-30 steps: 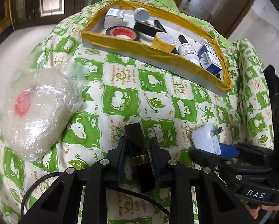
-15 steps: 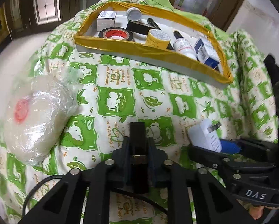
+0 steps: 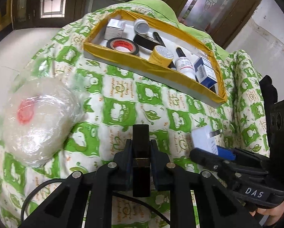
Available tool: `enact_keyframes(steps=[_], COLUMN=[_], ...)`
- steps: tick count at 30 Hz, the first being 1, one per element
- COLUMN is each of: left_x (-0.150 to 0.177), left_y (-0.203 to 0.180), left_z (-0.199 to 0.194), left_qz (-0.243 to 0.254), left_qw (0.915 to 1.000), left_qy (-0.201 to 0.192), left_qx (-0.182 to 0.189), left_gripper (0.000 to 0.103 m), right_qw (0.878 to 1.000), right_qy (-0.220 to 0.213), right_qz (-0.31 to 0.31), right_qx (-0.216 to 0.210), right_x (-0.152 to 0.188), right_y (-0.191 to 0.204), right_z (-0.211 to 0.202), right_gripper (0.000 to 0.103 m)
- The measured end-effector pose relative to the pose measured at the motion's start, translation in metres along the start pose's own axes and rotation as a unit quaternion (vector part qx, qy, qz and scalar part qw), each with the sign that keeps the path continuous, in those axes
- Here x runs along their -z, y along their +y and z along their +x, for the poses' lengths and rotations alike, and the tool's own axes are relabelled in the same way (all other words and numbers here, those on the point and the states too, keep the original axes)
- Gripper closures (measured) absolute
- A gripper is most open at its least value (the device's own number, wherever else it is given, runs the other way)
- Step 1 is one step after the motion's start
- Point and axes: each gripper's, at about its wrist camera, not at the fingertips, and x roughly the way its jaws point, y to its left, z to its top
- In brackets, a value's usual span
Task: Organize rigid objects
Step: 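Lift the lipstick with the left gripper while the right gripper lifts the charger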
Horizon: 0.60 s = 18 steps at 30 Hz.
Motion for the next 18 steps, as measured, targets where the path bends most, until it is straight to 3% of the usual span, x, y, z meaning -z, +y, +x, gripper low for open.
enact_keyframes(steps=[8,18], left_x=[0.006,0.011], left_y=[-0.015,-0.034], left_z=[-0.015,-0.029], left_qz=[0.045,0.080], left_qw=[0.9962,0.9889], left_qy=[-0.027,-0.032], left_qx=[-0.069,-0.121], left_gripper=[0.086,0.086], right_qw=[1.000,0.998], right_qy=[-0.019,-0.053], right_qz=[0.013,0.031], right_qx=[-0.006,-0.016], right_x=[-0.005,-0.012], right_y=[-0.005,-0.011], right_z=[-0.011,-0.030], right_gripper=[0.065,0.065])
